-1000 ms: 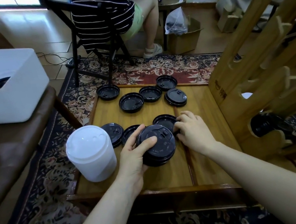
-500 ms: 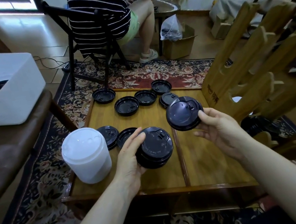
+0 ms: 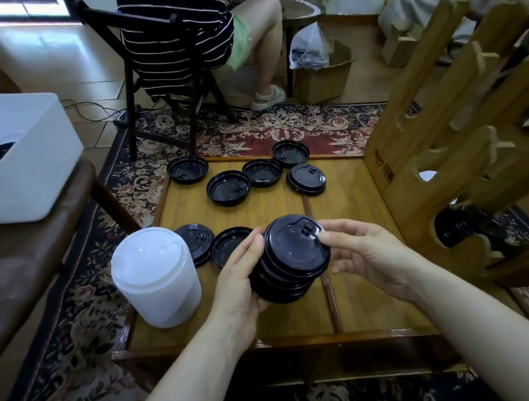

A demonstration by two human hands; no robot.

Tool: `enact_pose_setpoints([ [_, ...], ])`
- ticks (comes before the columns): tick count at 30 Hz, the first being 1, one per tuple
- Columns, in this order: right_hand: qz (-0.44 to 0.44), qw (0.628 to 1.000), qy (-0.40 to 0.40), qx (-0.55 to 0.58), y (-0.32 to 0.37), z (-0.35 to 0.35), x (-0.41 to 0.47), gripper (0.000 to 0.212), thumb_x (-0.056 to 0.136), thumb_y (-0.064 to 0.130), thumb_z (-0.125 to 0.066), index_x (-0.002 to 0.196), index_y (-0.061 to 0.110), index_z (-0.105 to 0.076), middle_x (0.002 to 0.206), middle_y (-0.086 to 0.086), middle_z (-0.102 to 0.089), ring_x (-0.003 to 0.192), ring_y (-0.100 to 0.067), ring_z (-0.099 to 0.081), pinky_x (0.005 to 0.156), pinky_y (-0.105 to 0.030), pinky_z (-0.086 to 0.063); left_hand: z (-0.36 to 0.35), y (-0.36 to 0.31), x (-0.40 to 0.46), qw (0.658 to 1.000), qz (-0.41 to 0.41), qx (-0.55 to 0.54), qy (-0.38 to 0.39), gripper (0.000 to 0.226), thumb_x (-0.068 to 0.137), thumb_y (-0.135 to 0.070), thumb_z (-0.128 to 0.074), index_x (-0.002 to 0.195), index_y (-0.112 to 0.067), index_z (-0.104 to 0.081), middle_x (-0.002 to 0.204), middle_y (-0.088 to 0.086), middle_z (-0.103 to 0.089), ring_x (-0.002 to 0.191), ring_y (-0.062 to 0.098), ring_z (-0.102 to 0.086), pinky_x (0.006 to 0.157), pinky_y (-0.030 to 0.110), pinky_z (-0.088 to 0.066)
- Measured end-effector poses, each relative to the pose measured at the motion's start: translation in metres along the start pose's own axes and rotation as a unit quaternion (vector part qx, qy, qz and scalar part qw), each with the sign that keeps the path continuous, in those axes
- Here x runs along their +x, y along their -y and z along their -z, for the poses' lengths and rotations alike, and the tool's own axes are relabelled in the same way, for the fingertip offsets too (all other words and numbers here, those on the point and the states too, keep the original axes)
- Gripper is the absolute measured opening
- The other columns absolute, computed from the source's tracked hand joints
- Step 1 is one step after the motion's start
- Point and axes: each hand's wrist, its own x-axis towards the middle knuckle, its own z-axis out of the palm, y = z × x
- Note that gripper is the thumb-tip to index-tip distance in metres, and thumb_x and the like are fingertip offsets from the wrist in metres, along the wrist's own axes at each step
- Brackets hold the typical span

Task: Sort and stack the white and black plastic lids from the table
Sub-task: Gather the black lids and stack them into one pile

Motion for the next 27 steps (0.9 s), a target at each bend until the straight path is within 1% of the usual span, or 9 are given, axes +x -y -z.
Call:
enact_pose_setpoints([
  [3, 0.028, 0.997, -0.024, -0.072, -0.001, -0.003, 0.001, 0.033, 0.089, 0.014, -0.068, 0.121, 0.008, -0.065, 0.095, -0.009, -0.071, 0.074, -0.017, -0.058, 0.055, -0.019, -0.050, 0.000, 0.000, 0.000, 1.000, 0.007, 0.006, 0.004, 0.035, 0.092, -0.042, -0.060, 0.125, -0.032, -0.067, 0.114, -0.006, -0.075, 0.112, 0.020, -0.067, 0.096, 0.047, -0.054],
  [6, 0.057, 0.987, -0.030, -0.150, 0.001, -0.005, 0.001, 0.026, 0.094, 0.017, -0.063, 0.119, 0.016, -0.067, 0.104, -0.013, -0.071, 0.077, -0.018, -0.057, 0.054, -0.017, -0.046, 0.000, 0.000, 0.000, 1.000, 0.028, 0.010, 0.007, 0.030, 0.095, -0.044, -0.057, 0.118, -0.031, -0.072, 0.113, -0.003, -0.075, 0.111, 0.022, -0.068, 0.098, 0.049, -0.054],
  [8, 0.073, 0.978, -0.028, -0.196, 0.002, -0.006, 0.000, 0.025, 0.097, 0.017, -0.060, 0.121, 0.018, -0.066, 0.105, -0.012, -0.069, 0.069, -0.003, -0.058, 0.055, -0.013, -0.044, -0.001, 0.001, -0.001, 0.999, 0.045, 0.007, 0.016, 0.034, 0.095, -0.046, -0.056, 0.119, -0.029, -0.072, 0.116, 0.000, -0.074, 0.111, 0.023, -0.068, 0.097, 0.048, -0.054],
  [10, 0.102, 0.962, -0.034, -0.252, 0.001, -0.007, -0.001, 0.027, 0.098, 0.018, -0.058, 0.123, 0.018, -0.065, 0.097, -0.004, -0.063, 0.062, 0.010, -0.055, 0.058, -0.008, -0.044, -0.001, 0.001, -0.001, 0.998, 0.050, 0.008, 0.033, 0.040, 0.092, -0.050, -0.057, 0.122, -0.026, -0.070, 0.118, 0.002, -0.074, 0.112, 0.023, -0.068, 0.098, 0.047, -0.054],
  [14, 0.183, 0.928, -0.057, -0.320, -0.003, -0.013, -0.001, 0.025, 0.095, 0.021, -0.062, 0.119, 0.022, -0.069, 0.102, -0.002, -0.063, 0.073, 0.005, -0.052, 0.071, -0.009, -0.044, -0.001, 0.003, -0.002, 0.998, 0.031, 0.022, 0.058, 0.053, 0.077, -0.042, -0.071, 0.127, -0.026, -0.066, 0.120, 0.001, -0.073, 0.111, 0.020, -0.070, 0.096, 0.044, -0.055],
  [17, 0.192, 0.929, -0.085, -0.305, -0.007, -0.013, 0.000, 0.027, 0.091, 0.031, -0.066, 0.118, 0.028, -0.069, 0.112, 0.005, -0.065, 0.095, -0.003, -0.058, 0.089, -0.024, -0.048, -0.002, 0.003, -0.001, 0.998, 0.011, -0.006, 0.054, 0.053, 0.073, -0.024, -0.074, 0.126, -0.025, -0.066, 0.114, 0.003, -0.075, 0.099, 0.018, -0.074, 0.081, 0.036, -0.060],
  [20, 0.058, 0.978, -0.029, -0.198, -0.011, -0.016, -0.003, 0.050, 0.082, 0.050, -0.066, 0.129, 0.033, -0.061, 0.123, 0.010, -0.065, 0.116, -0.007, -0.059, 0.104, -0.039, -0.048, -0.004, 0.001, -0.001, 0.999, -0.009, -0.027, 0.046, 0.054, 0.071, -0.021, -0.072, 0.124, -0.024, -0.067, 0.113, 0.003, -0.075, 0.094, 0.016, -0.075, 0.072, 0.032, -0.060],
  [22, -0.030, 0.996, 0.026, -0.084, -0.014, -0.018, -0.005, 0.043, 0.086, 0.043, -0.066, 0.128, 0.033, -0.061, 0.119, 0.006, -0.070, 0.113, -0.016, -0.065, 0.099, -0.045, -0.053, -0.003, 0.002, -0.001, 0.998, -0.018, -0.028, 0.049, 0.055, 0.071, -0.022, -0.072, 0.126, -0.026, -0.066, 0.116, 0.003, -0.074, 0.098, 0.017, -0.074, 0.076, 0.035, -0.060],
  [27, -0.018, 0.999, 0.048, -0.017, -0.013, -0.012, -0.004, 0.040, 0.088, 0.026, -0.067, 0.128, 0.024, -0.063, 0.121, -0.007, -0.069, 0.114, -0.028, -0.065, 0.095, -0.052, -0.053, -0.001, 0.006, -0.003, 0.996, -0.017, 0.034, 0.078, 0.065, 0.070, -0.027, -0.082, 0.130, -0.041, -0.060, 0.123, -0.009, -0.070, 0.111, 0.018, -0.069, 0.082, 0.052, -0.060],
])
